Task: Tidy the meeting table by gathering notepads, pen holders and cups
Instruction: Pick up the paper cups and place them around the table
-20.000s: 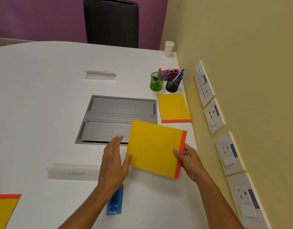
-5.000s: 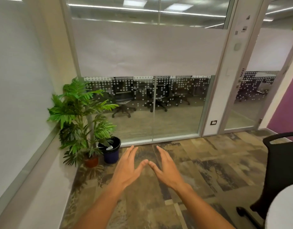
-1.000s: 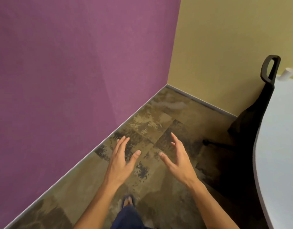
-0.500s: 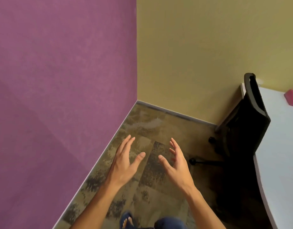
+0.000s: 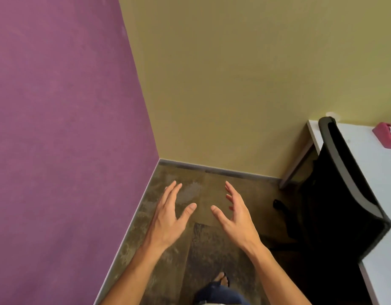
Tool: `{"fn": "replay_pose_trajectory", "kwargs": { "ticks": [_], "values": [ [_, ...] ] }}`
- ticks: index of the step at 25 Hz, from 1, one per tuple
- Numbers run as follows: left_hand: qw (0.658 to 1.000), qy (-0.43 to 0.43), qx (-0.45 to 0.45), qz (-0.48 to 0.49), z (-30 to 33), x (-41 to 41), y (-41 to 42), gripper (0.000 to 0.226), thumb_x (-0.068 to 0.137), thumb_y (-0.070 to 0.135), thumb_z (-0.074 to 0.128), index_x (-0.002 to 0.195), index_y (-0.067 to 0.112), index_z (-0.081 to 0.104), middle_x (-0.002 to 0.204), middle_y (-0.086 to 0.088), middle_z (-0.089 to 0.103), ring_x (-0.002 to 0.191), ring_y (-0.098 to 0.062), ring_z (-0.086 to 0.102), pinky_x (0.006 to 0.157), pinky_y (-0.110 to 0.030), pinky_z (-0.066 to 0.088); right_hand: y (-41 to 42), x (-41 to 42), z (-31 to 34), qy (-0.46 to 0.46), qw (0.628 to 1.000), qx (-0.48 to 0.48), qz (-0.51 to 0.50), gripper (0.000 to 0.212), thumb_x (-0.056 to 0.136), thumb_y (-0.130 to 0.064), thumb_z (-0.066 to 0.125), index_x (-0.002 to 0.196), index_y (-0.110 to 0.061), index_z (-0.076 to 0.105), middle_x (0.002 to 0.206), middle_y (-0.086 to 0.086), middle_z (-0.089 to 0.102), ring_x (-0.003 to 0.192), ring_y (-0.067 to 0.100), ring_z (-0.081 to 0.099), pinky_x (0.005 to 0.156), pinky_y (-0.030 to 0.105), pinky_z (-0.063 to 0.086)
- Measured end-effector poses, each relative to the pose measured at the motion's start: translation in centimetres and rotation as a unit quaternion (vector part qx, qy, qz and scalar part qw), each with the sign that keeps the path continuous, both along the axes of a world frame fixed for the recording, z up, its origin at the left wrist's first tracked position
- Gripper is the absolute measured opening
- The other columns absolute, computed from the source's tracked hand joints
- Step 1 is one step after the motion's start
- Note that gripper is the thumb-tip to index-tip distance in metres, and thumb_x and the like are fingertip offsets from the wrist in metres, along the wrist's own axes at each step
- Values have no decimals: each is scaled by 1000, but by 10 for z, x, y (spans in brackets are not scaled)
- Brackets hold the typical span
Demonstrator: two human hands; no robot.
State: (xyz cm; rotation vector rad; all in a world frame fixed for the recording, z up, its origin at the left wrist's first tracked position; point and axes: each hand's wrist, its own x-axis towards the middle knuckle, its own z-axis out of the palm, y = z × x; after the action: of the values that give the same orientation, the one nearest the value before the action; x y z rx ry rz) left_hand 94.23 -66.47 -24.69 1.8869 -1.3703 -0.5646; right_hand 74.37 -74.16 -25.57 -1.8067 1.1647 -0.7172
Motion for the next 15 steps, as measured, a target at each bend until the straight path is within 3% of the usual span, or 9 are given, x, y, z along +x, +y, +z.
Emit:
{"fn": "replay_pose_trajectory", "kwargs": {
  "ticks": [4, 7, 11, 15],
  "values": [
    [1000, 11, 11, -25, 11, -4, -124, 80, 86, 74, 41, 152, 30, 28, 162, 16, 18, 149, -6, 15, 121, -43, 24, -115, -6, 15, 18, 999, -12, -24, 78, 91, -62, 57, 155, -45, 15, 153, -29, 22, 144, -1, 29, 119, 38, 34],
    [998, 8, 8, -54, 22, -8, -185, 78, 86, 66, 47, 152, 29, 29, 162, 15, 19, 149, -7, 15, 121, -39, 23, -169, -9, 21, 26, 999, -17, -42, 79, 91, -61, 58, 155, -44, 16, 153, -31, 21, 144, -1, 28, 119, 37, 33],
    [995, 8, 7, -96, 15, -8, -271, 75, 88, 61, 51, 152, 26, 32, 160, 12, 23, 148, -6, 19, 118, -29, 20, -233, -13, 16, 48, 995, -10, -86, 79, 90, -63, 57, 154, -47, 14, 159, -24, 20, 145, 1, 27, 119, 38, 33],
    [987, 7, 13, -158, 3, -10, -371, 78, 86, 63, 51, 152, 26, 31, 162, 11, 19, 148, -6, 18, 118, -29, 21, -308, -16, 11, 95, 984, -37, -146, 78, 93, -58, 57, 156, -41, 14, 162, -18, 20, 147, 0, 22, 121, 31, 26]
  ]
}}
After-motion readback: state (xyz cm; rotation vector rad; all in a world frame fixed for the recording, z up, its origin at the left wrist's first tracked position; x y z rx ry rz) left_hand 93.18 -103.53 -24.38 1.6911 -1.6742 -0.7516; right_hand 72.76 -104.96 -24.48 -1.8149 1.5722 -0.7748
